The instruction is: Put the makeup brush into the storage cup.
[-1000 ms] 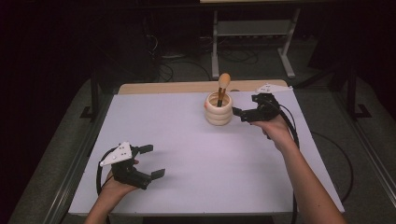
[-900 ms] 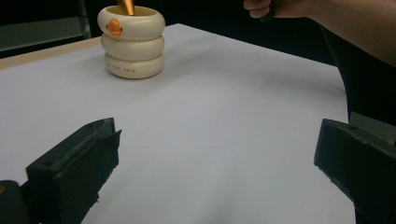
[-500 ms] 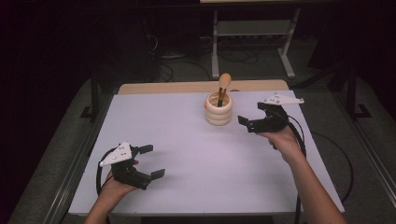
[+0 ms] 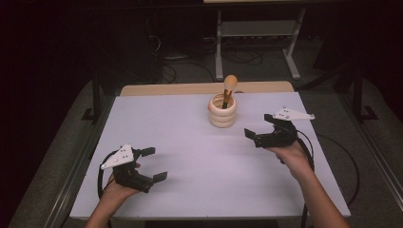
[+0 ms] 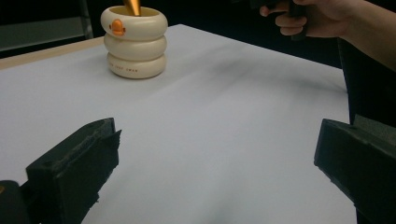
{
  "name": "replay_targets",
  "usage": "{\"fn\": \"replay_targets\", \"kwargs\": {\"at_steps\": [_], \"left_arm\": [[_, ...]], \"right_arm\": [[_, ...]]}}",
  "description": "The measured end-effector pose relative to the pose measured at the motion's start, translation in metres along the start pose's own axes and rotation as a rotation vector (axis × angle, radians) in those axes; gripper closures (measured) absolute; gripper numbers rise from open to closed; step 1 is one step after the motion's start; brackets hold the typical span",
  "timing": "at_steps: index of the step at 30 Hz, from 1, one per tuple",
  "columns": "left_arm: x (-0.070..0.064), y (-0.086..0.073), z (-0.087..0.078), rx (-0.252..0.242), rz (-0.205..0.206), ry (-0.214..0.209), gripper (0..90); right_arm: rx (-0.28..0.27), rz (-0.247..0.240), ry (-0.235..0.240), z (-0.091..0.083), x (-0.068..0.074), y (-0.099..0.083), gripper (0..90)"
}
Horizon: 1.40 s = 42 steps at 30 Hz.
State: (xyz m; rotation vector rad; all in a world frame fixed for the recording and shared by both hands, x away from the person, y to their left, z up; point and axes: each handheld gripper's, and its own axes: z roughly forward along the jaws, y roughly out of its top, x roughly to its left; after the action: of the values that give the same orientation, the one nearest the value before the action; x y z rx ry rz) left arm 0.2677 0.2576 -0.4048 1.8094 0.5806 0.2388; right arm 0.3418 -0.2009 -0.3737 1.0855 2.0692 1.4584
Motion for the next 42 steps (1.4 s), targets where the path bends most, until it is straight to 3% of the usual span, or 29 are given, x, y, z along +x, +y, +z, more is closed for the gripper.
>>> {"fn": "replay_targets", "kwargs": {"at_steps": [1, 15, 26, 35, 42], "left_arm": [[0.001, -0.001, 0.000, 0.001, -0.006, 0.002, 0.0], [0.002, -0.001, -0.001, -0.001, -0.011, 0.004, 0.0], [0.001, -0.001, -0.001, -0.001, -0.008, 0.005, 0.0], [0.001, -0.001, -0.002, -0.006, -0.010, 0.006, 0.0], [0.001, -0.001, -0.002, -0.004, -0.009, 0.008, 0.0]], "right_arm": [[-0.008, 0.002, 0.000, -0.008, 0.004, -0.005, 0.9], [-0.012, -0.017, 0.001, -0.031, 0.011, -0.028, 0.9], [-0.014, 0.004, -0.009, -0.045, 0.015, -0.046, 0.9], [-0.007, -0.007, -0.015, -0.060, 0.025, -0.061, 0.9], [-0.004, -0.005, -0.017, -0.066, 0.023, -0.071, 0.8]]}}
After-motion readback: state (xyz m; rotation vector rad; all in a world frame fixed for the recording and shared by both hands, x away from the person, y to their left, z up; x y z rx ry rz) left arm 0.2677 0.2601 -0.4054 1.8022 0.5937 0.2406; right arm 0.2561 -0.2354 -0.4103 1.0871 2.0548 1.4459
